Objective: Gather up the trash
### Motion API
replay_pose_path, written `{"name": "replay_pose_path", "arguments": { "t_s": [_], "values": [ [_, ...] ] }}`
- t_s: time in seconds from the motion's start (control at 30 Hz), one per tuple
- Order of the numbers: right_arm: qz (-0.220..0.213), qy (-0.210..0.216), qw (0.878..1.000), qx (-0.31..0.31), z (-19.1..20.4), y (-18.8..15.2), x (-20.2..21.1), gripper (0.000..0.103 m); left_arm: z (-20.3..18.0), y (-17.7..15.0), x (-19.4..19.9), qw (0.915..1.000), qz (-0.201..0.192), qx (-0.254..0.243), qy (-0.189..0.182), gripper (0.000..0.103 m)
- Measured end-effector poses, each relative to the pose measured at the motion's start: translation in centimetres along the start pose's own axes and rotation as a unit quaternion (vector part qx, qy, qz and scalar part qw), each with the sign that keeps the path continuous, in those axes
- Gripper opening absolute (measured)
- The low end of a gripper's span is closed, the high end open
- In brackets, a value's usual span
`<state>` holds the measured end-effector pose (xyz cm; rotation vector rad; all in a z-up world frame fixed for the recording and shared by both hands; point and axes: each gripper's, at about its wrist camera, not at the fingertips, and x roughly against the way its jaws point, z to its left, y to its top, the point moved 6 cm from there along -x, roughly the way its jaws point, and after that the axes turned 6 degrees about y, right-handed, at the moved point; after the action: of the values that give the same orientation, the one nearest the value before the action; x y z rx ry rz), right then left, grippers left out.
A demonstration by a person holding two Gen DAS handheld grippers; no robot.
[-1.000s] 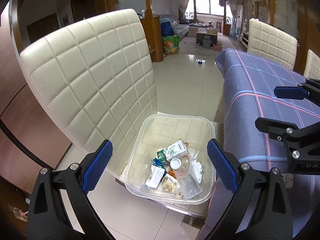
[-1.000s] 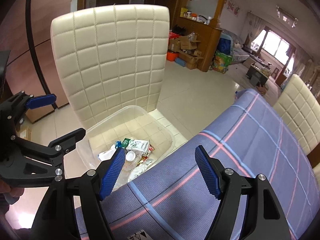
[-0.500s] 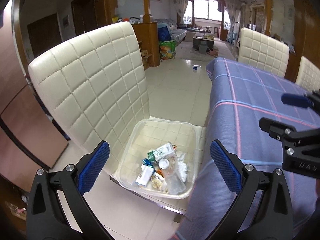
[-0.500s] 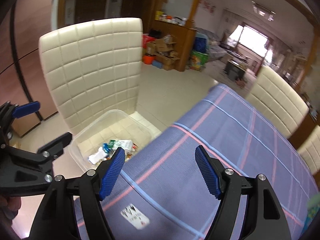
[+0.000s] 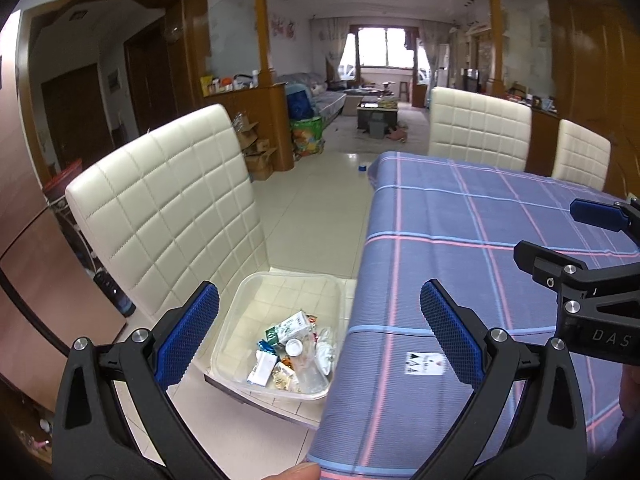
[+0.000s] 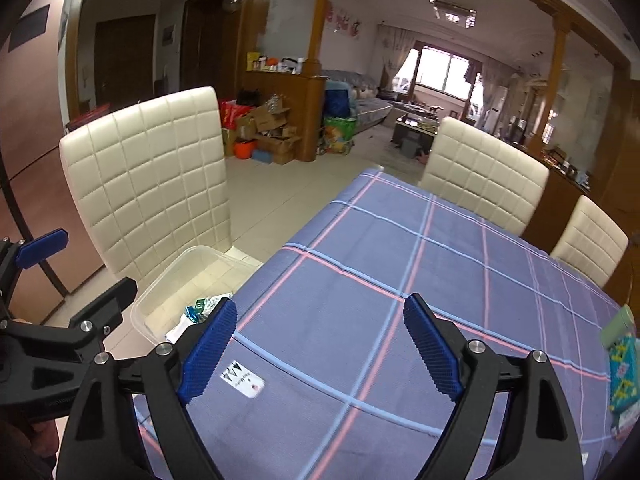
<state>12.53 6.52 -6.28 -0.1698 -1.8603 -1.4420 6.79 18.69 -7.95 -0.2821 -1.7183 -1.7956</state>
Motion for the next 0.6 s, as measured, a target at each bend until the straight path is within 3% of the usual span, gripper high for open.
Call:
{"name": "replay_pose_path", "arguments": {
  "t_s": [0.6],
  "values": [
    [-0.039,-0.038,0.998,-0.038,-4.3,-1.8,5.9,0.084,-3.8,1.2,4.3,0.9991,-0.039,-0.002,-0.018,0.099]
  ]
}}
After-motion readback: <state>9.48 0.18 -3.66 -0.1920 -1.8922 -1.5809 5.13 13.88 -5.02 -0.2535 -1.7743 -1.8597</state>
